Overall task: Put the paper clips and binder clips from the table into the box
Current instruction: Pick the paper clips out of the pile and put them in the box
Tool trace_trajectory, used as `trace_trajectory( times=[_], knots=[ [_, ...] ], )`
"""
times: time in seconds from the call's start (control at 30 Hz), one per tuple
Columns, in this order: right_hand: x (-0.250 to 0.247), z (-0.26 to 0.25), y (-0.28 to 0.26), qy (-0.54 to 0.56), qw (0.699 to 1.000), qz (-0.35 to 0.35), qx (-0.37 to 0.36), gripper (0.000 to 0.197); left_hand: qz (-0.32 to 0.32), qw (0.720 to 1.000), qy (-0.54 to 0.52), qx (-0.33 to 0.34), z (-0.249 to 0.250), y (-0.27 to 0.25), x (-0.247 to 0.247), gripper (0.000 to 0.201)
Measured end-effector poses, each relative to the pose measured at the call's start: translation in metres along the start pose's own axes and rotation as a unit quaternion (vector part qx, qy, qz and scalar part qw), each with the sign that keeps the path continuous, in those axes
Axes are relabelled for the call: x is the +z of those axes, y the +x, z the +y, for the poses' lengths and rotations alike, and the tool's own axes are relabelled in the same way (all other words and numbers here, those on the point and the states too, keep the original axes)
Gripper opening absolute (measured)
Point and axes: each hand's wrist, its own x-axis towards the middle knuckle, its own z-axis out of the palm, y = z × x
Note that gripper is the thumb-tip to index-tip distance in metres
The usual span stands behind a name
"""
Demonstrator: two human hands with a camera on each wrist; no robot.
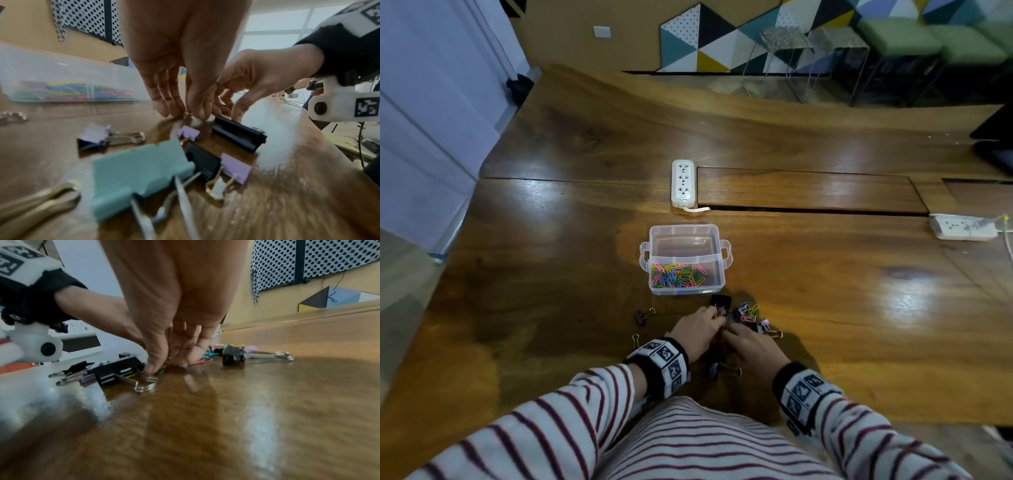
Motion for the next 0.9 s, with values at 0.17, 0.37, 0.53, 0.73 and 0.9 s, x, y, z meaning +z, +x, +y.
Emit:
trace_trajectory(
  times=[0.17,0.37,0.53,0.73,0.9],
  knots=[
    [0.011,0.0,0.003,-0.003,1.0,0.021,-0.002,0.029,0.027,0.999,0.033,-0.026,0.006,0.006,0.009,0.039],
    [0.008,0.009,-0.001,0.089,0.992,0.043,0.073,0.017,0.008,1.0,-0.005,-0.025,-0.004,0.007,0.01,0.029],
    [0.004,0.026,-0.009,0.161,0.968,0.097,0.165,0.027,0.055,0.98,-0.166,-0.095,-0.027,-0.004,-0.002,0.011],
    [0.006,0.019,-0.004,0.092,0.972,0.083,0.201,0.034,0.118,0.973,-0.174,-0.095,-0.037,0.004,-0.01,0.016],
    [0.004,0.017,-0.002,0.08,0.977,0.073,0.181,0.032,0.095,0.994,-0.057,0.018,-0.024,0.013,-0.008,0.036]
  ],
)
